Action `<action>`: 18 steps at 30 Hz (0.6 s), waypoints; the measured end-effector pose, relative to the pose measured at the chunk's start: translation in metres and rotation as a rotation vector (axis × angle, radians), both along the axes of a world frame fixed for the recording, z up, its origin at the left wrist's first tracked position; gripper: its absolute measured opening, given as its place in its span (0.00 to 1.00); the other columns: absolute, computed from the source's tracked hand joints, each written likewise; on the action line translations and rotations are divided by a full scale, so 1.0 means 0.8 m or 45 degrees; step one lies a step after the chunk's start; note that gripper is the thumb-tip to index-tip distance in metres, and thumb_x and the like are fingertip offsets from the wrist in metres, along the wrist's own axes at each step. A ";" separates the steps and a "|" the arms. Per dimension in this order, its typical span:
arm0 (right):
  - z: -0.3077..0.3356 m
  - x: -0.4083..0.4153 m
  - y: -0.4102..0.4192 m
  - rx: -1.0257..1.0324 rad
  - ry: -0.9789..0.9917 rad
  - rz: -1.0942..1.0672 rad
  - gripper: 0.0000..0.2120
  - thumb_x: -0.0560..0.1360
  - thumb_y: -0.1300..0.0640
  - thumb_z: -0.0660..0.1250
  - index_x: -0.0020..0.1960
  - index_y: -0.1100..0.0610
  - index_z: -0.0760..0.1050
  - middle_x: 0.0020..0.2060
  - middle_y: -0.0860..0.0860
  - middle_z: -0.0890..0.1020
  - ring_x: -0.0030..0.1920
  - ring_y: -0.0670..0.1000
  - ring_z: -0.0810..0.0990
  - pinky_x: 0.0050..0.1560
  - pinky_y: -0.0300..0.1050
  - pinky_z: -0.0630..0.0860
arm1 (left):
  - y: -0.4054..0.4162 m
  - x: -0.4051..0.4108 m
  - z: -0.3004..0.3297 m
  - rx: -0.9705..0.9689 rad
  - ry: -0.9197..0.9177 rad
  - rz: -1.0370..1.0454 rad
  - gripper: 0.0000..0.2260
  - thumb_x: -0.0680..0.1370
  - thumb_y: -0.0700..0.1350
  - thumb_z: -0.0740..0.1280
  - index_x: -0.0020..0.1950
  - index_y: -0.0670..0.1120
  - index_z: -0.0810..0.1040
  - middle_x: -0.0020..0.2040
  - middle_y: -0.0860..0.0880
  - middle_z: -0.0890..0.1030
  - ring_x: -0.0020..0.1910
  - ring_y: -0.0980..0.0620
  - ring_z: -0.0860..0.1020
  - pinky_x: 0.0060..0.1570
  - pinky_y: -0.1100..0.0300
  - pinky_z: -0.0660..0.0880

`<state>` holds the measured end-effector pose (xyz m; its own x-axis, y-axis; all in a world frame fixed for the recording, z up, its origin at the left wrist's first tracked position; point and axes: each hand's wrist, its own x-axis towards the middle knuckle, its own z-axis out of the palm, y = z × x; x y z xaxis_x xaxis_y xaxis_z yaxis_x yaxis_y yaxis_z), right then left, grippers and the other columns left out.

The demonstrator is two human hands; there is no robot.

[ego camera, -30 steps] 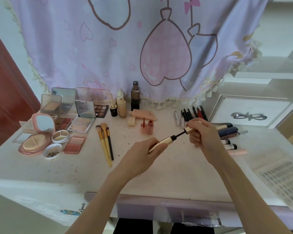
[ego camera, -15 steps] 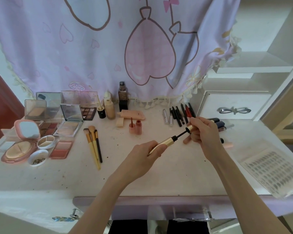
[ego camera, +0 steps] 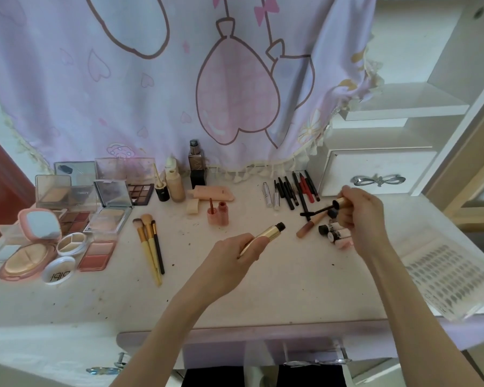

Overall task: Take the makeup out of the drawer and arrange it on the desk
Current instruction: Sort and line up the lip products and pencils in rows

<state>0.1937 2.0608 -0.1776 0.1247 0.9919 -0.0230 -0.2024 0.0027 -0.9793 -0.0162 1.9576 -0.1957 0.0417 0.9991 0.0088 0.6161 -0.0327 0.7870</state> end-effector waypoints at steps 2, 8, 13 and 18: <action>0.001 0.010 0.006 0.006 -0.027 -0.030 0.14 0.77 0.60 0.61 0.33 0.57 0.68 0.20 0.46 0.62 0.20 0.44 0.56 0.21 0.36 0.55 | 0.001 -0.007 -0.003 -0.008 -0.077 0.064 0.16 0.79 0.57 0.54 0.37 0.51 0.72 0.28 0.55 0.69 0.23 0.60 0.65 0.30 0.64 0.64; -0.022 -0.017 0.001 -0.205 0.046 0.024 0.13 0.79 0.58 0.59 0.38 0.60 0.73 0.25 0.51 0.72 0.20 0.46 0.66 0.18 0.36 0.59 | 0.013 0.020 -0.022 -0.150 -0.218 0.134 0.08 0.81 0.51 0.52 0.50 0.51 0.69 0.35 0.53 0.72 0.31 0.55 0.68 0.32 0.63 0.67; -0.030 -0.034 -0.008 -0.317 0.121 0.182 0.06 0.77 0.67 0.61 0.49 0.68 0.75 0.36 0.58 0.80 0.31 0.50 0.77 0.29 0.39 0.76 | 0.031 0.032 -0.035 -0.090 -0.088 0.271 0.05 0.81 0.47 0.53 0.55 0.48 0.62 0.34 0.50 0.72 0.29 0.53 0.69 0.27 0.62 0.66; -0.027 -0.059 -0.007 -0.313 -0.095 0.218 0.11 0.74 0.68 0.65 0.57 0.68 0.74 0.41 0.58 0.82 0.38 0.49 0.81 0.32 0.31 0.76 | 0.063 0.047 -0.043 0.061 0.170 0.556 0.09 0.81 0.46 0.52 0.53 0.41 0.64 0.41 0.40 0.78 0.40 0.38 0.76 0.41 0.48 0.72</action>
<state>0.1462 2.0554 -0.1994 -0.0337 0.9645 -0.2620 -0.1071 -0.2641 -0.9585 0.0214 2.0078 -0.2298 -0.3793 0.9219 0.0788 0.6761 0.2180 0.7038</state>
